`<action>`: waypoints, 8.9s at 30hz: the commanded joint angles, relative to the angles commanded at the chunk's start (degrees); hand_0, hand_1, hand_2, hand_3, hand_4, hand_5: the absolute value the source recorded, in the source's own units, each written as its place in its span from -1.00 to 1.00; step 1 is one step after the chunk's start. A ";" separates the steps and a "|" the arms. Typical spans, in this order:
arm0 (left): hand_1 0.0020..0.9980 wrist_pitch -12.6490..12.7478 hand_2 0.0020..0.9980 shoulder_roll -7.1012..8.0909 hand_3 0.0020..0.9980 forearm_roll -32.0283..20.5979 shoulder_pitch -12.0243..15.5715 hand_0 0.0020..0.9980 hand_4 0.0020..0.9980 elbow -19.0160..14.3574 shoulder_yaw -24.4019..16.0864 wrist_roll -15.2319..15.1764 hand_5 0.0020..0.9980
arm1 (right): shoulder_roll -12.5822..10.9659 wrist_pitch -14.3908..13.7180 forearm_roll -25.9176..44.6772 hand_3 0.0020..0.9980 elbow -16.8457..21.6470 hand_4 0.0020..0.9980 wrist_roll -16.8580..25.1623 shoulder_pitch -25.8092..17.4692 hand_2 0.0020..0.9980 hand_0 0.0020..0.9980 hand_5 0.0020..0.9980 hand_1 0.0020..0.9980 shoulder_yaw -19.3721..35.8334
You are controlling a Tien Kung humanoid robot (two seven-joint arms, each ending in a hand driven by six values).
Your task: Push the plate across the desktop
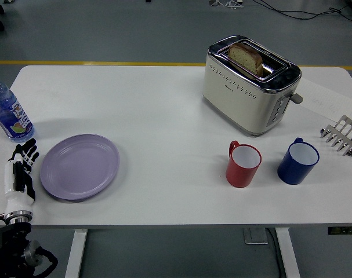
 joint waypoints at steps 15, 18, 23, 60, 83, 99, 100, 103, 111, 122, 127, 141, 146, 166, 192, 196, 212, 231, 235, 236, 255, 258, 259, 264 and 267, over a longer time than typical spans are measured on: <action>0.73 -0.02 0.72 -1.63 0.49 -0.18 -1.69 0.71 -0.01 0.49 1.76 0.00 1.00 | 0.04 -0.09 0.45 0.09 0.00 -0.58 0.00 0.08 0.20 0.04 -0.50 -0.03 -0.58; 0.73 -0.03 0.72 -1.91 0.48 -0.40 -2.17 0.71 -0.03 0.44 2.21 0.00 0.99 | 0.06 -0.15 0.55 0.09 0.00 -0.58 -0.02 0.10 0.20 0.04 -0.50 -0.03 -0.69; 0.73 -0.08 0.72 -2.02 0.48 -1.48 -2.86 0.71 -0.03 0.34 3.73 0.00 0.98 | 0.08 -0.24 0.83 0.09 0.00 -0.57 -0.05 0.17 0.20 0.03 -0.51 -0.03 -0.97; 0.74 -0.23 0.74 -3.96 0.49 -8.99 -7.87 0.72 -0.04 2.87 14.98 0.00 0.97 | -0.19 -0.09 0.49 0.09 0.00 -0.57 -0.08 0.69 0.19 0.03 -0.51 -0.03 -1.50; 0.74 0.02 0.74 -4.34 0.49 -12.31 -12.28 0.73 -0.04 5.14 23.28 0.00 0.96 | -0.27 -0.13 0.73 0.09 0.00 -0.57 -0.09 0.79 0.20 0.04 -0.51 -0.03 -2.01; 0.74 -0.72 0.74 -4.34 0.49 -16.23 -14.92 0.73 -0.05 5.27 31.59 0.00 0.93 | -0.37 -0.22 1.00 0.09 0.00 -0.57 -0.10 0.66 0.20 0.04 -0.50 -0.03 -2.62; 0.74 -0.77 0.74 -4.34 0.49 -16.49 -15.11 0.73 -0.06 5.27 32.32 0.00 0.93 | -0.39 -0.22 0.98 0.09 0.00 -0.57 -0.11 0.70 0.20 0.04 -0.50 -0.03 -2.65; 0.74 -0.90 0.74 -4.34 0.49 -17.09 -15.37 0.73 -0.06 5.17 33.59 0.00 0.93 | -0.46 -0.27 1.13 0.09 0.00 -0.57 -0.08 0.73 0.20 0.04 -0.50 -0.03 -2.76; 0.74 -1.12 0.74 -4.34 0.49 -18.98 -16.78 0.72 -0.06 4.28 37.81 0.00 0.92 | -0.63 -0.30 0.73 0.09 0.00 -0.57 -0.10 0.85 0.20 0.04 -0.50 -0.03 -2.67; 0.73 -1.30 0.75 -4.34 0.51 -19.63 -18.27 0.72 -0.05 3.67 42.21 0.00 0.93 | -0.66 -0.26 0.19 0.09 0.00 -0.56 -0.10 0.82 0.20 0.04 -0.50 -0.03 -2.43; 0.73 -1.22 0.75 -4.34 0.51 -19.77 -18.55 0.72 -0.06 3.50 42.09 0.00 0.92 | -0.64 -0.26 0.24 0.09 0.00 -0.57 -0.05 0.85 0.20 0.04 -0.50 -0.03 -2.44; 0.73 -0.19 0.75 -4.34 0.51 -14.79 -16.95 0.72 -0.06 1.53 33.01 0.00 0.93 | -0.65 -0.34 0.52 0.09 0.00 -0.57 0.05 0.77 0.20 0.04 -0.50 -0.03 -2.42; 0.64 -1.24 0.69 -4.34 0.46 -9.73 -15.73 0.64 -0.05 -2.82 25.69 0.00 0.94 | -0.73 -0.55 1.10 0.09 0.00 -0.56 0.28 0.89 0.19 0.04 -0.50 -0.03 -2.35; 0.46 -20.81 0.45 5.44 0.29 -18.64 1.70 0.40 -0.04 -21.26 -3.37 30.57 0.95 | -1.00 -0.81 0.73 0.09 0.00 -0.57 0.67 0.66 0.19 0.04 -0.51 -0.03 -0.42; 0.42 -22.43 0.40 3.85 0.34 -20.08 5.36 0.30 0.00 -17.70 -23.79 34.68 1.00 | -0.79 -0.36 0.31 0.09 0.00 -0.57 0.58 1.08 0.19 0.03 -0.52 -0.03 0.20; 0.42 -22.21 0.40 3.27 0.34 -19.72 5.43 0.30 0.00 -17.64 -24.93 34.60 1.00 | -0.83 -0.34 0.01 0.09 0.00 -0.57 0.47 1.07 0.19 0.03 -0.52 -0.03 0.28; 0.41 -21.91 0.38 1.50 0.35 -18.12 4.31 0.28 0.04 -17.45 -28.08 34.78 1.00 | -0.86 -0.44 0.58 0.09 0.00 -0.57 0.57 2.02 0.19 0.03 -0.52 -0.03 -0.21; 0.39 -21.91 0.38 1.17 0.36 -17.99 3.89 0.27 0.04 -17.55 -28.51 34.57 1.00 | -0.91 -0.29 0.69 0.09 0.00 -0.57 0.76 2.52 0.19 0.03 -0.51 -0.03 -0.44; 0.39 -21.84 0.38 1.09 0.37 -17.96 3.98 0.27 0.05 -17.48 -28.60 34.57 1.00 | -0.93 -0.18 0.43 0.09 0.00 -0.57 0.69 2.51 0.19 0.03 -0.51 -0.03 -0.24; 0.39 -21.86 0.38 1.09 0.37 -17.97 3.98 0.27 0.05 -17.47 -28.62 34.58 1.00 | -0.93 -0.16 0.35 0.09 0.00 -0.57 0.67 2.52 0.19 0.03 -0.51 -0.03 -0.18; 0.39 -22.21 0.38 0.85 0.38 -18.86 4.15 0.28 0.05 -16.60 -28.15 34.52 1.00 | -0.93 0.26 -0.84 0.09 0.00 -0.57 0.33 1.99 0.19 0.04 -0.51 -0.03 0.56; 0.39 -21.95 0.37 0.82 0.37 -18.66 4.22 0.29 0.05 -16.51 -28.27 34.05 1.00 | -0.90 0.26 -0.81 0.09 0.00 -0.57 0.33 1.94 0.19 0.04 -0.51 -0.02 0.43; 0.39 -21.94 0.37 0.85 0.37 -18.59 4.30 0.29 0.05 -16.47 -28.34 34.03 1.00 | -0.88 0.23 -0.63 0.09 0.00 -0.57 0.39 1.97 0.19 0.04 -0.51 -0.02 0.22; 0.39 -21.94 0.37 0.85 0.37 -18.46 4.25 0.29 0.05 -16.25 -28.58 34.08 1.00 | -0.86 0.11 -0.15 0.09 0.00 -0.57 0.49 2.00 0.19 0.03 -0.51 -0.02 -0.07; 0.39 -22.03 0.37 0.88 0.37 -18.39 4.00 0.29 0.05 -16.22 -28.48 34.13 1.00 | -0.84 0.06 0.21 0.09 0.00 -0.57 0.60 2.04 0.19 0.03 -0.51 -0.02 -0.23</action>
